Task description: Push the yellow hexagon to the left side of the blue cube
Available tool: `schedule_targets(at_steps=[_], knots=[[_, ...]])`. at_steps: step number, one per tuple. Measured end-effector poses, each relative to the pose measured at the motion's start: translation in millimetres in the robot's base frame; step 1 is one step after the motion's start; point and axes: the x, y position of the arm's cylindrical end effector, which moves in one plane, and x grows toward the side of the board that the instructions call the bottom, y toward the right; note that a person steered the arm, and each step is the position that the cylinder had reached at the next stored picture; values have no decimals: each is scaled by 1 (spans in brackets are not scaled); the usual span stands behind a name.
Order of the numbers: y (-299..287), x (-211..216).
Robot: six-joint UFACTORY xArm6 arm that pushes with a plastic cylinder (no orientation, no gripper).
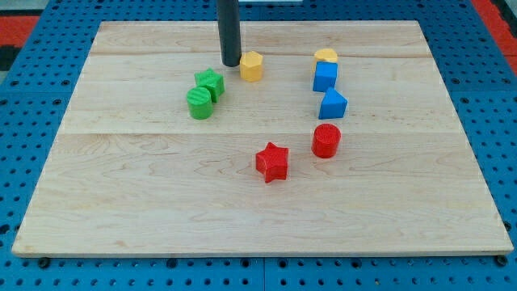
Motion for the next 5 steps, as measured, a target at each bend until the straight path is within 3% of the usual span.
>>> schedule_targets(at_steps=[1,3,5], knots=[[4,15],[91,16],[75,24]])
